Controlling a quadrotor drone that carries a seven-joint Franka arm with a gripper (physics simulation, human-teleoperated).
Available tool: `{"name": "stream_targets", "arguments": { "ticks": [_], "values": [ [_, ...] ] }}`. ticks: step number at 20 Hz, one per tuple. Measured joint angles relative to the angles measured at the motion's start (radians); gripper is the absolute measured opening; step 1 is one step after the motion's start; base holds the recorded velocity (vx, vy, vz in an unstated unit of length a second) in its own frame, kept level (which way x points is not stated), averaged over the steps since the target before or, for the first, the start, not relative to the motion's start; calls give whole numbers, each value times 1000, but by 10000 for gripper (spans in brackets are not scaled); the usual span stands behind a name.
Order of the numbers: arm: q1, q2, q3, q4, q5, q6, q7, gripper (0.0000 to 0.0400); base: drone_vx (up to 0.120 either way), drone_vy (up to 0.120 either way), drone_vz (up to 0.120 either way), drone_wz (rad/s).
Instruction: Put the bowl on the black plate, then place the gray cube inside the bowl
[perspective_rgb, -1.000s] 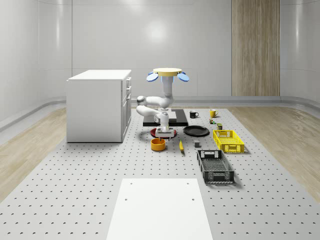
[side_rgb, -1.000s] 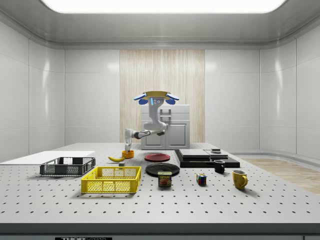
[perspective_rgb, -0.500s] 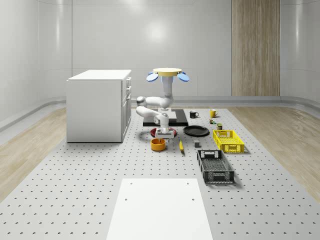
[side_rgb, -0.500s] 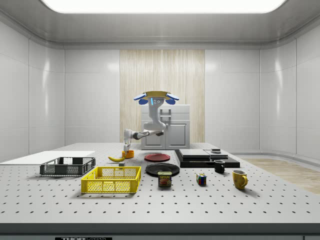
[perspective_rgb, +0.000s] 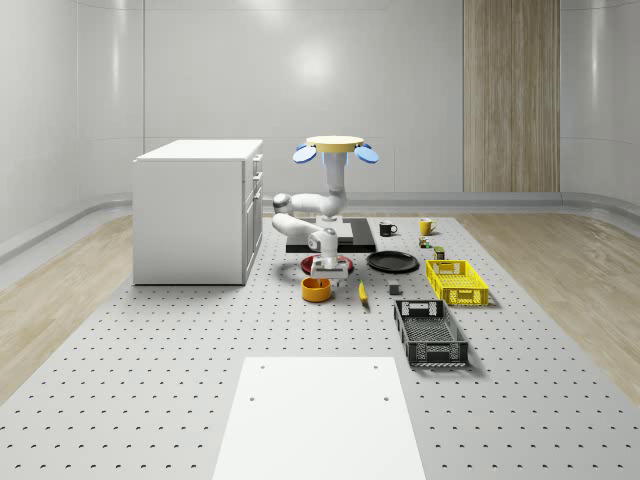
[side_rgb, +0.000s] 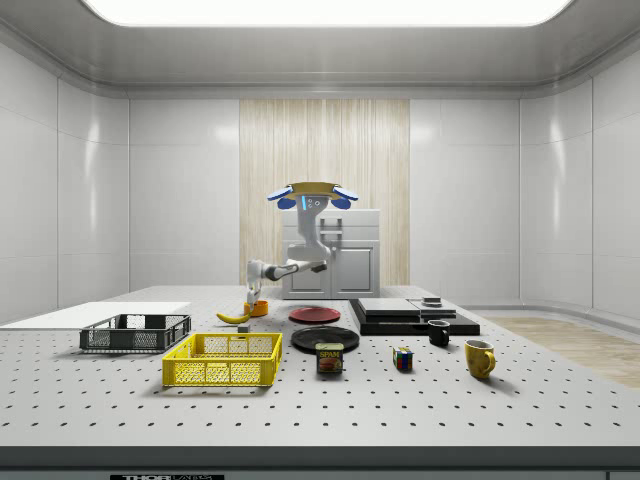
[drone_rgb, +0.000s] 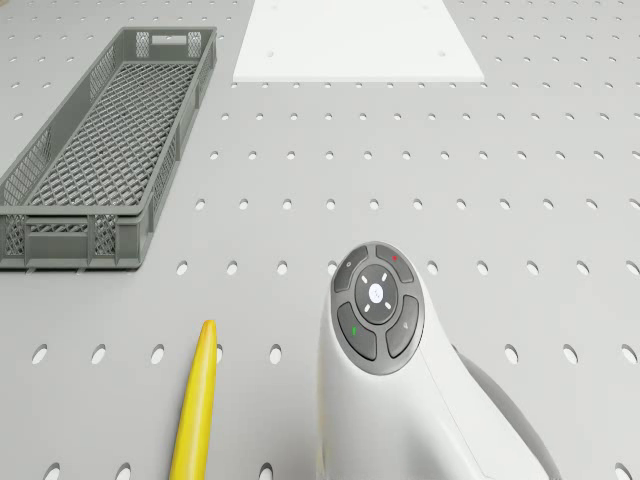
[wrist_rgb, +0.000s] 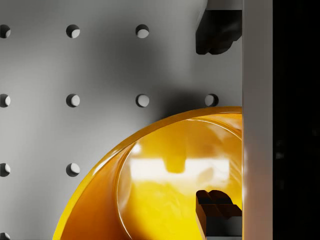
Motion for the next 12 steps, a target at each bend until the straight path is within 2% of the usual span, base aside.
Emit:
{"name": "stream_targets", "arguments": {
  "ticks": [9, 10, 12],
  "values": [
    [-11, 3, -1, 7, -1, 0, 5, 400, 0, 0, 0, 0],
    [-12, 4, -1, 7, -1, 0, 6, 376, 0, 0, 0, 0],
    [-14, 4, -1, 7, -2, -1, 8, 268, 0, 0, 0, 0]
  ]
}}
